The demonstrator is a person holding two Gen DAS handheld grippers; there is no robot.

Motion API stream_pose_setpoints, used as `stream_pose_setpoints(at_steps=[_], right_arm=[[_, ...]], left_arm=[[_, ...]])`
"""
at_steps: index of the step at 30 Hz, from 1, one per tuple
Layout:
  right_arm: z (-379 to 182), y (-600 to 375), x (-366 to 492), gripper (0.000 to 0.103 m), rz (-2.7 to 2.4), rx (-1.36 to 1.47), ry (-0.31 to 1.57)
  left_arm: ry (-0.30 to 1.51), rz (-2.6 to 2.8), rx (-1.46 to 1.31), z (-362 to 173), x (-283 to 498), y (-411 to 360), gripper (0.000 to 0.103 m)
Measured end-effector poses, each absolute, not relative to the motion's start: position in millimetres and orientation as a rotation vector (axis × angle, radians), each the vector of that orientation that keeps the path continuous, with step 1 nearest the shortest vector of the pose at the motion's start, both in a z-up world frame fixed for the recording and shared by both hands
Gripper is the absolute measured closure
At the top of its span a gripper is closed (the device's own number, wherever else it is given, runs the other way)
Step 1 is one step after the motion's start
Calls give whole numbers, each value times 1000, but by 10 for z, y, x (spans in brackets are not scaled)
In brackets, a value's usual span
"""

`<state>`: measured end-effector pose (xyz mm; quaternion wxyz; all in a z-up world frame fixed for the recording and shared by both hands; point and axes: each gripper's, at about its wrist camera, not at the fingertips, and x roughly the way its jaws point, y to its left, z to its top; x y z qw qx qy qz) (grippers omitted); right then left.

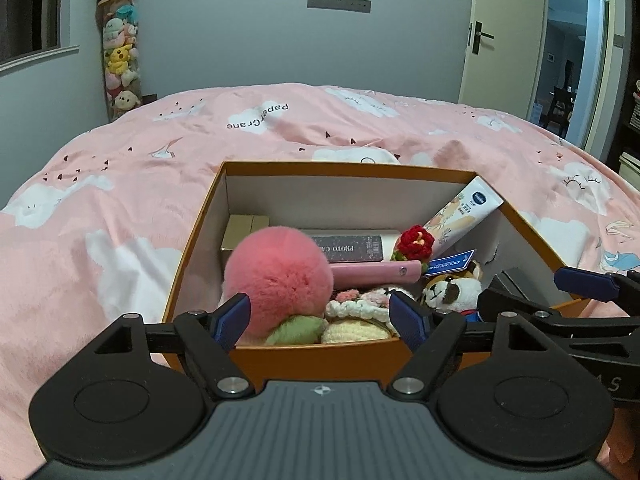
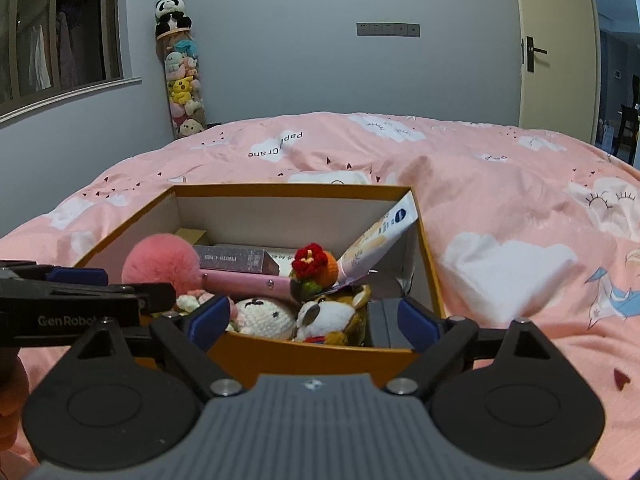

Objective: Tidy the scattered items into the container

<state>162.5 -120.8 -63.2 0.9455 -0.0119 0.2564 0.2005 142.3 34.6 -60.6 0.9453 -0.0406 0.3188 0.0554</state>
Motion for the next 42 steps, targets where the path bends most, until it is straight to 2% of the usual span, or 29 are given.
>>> stream_pose_setpoints(at_steps=[6, 42], right_arm=[[-709, -1213, 1636, 8, 411, -16, 515], [-810, -1195, 1655, 3, 402, -27, 498]], left_arm=[[651, 134, -81, -663, 1434, 344, 9], [652, 157, -77, -740, 1427, 329, 9]])
